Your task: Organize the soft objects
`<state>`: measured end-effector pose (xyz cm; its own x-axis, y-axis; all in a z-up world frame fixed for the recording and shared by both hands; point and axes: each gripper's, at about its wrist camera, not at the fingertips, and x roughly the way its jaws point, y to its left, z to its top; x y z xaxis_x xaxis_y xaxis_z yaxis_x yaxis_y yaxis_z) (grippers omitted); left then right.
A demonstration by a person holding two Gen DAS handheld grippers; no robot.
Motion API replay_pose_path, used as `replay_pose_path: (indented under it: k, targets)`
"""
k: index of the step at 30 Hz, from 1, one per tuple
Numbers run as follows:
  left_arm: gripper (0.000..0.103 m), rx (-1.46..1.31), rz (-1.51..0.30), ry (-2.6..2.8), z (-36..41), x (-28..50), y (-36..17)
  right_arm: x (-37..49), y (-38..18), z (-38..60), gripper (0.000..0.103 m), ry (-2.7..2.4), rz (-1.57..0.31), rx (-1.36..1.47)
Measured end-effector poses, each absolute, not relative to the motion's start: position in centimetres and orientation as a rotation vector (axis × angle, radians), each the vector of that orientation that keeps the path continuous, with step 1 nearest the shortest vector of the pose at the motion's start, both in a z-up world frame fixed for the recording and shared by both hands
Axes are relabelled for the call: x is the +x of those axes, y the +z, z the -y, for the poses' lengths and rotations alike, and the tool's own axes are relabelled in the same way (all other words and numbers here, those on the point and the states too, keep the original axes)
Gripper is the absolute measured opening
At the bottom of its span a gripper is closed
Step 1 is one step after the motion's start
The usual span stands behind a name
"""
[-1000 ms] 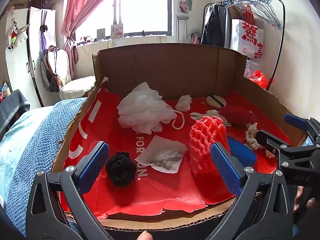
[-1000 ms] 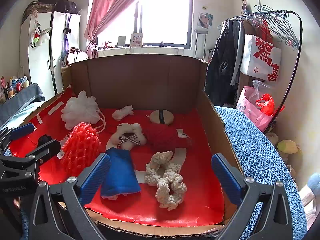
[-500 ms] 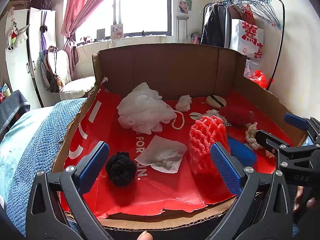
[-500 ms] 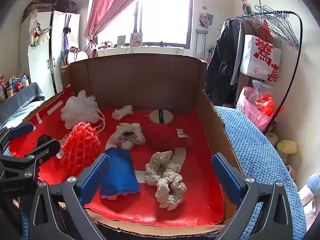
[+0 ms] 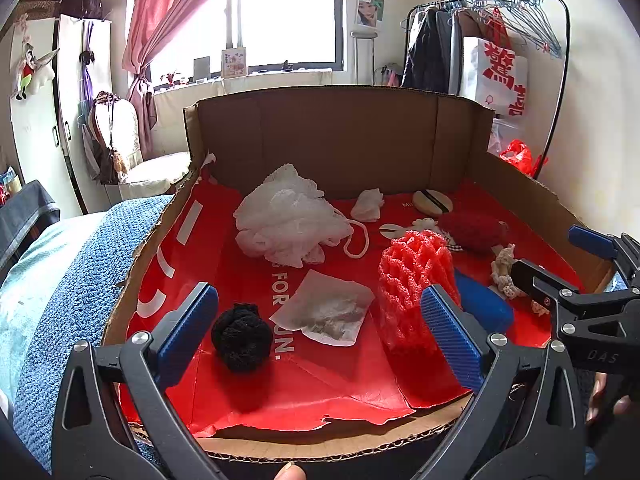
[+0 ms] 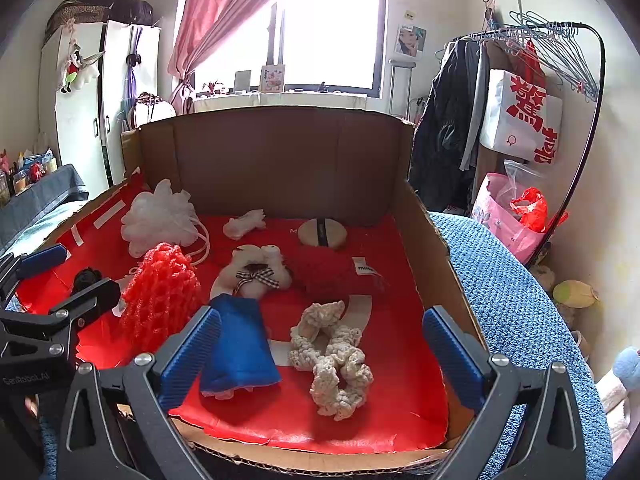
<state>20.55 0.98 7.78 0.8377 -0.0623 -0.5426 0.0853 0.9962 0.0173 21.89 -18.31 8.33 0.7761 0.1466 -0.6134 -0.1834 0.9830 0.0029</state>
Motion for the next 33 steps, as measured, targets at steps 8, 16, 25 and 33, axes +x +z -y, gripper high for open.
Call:
replay_pose_path:
  k: [8, 16, 25, 33]
  targets:
    - [0.103, 0.042, -0.573, -0.079, -1.0, 20.5, 7.8, 22.0, 8.4, 18.3, 0.103, 0.178, -0.659, -0.058]
    - [0.103, 0.040, -0.576, -0.080, -1.0, 20.5, 7.6, 21.9, 8.3, 18.4, 0.103, 0.179, -0.658, -0.057]
    - [0.103, -0.003, -0.575, -0.124, -1.3, 18.1, 9.6, 17.6, 12.2, 19.8, 0.103, 0.198, -0.602, -0.036]
    - [0.103, -0.008, -0.647, -0.114, -1.4, 12.4, 10.1, 11.5, 12.2, 21.2, 0.103, 0.212, -0.695, -0.017]
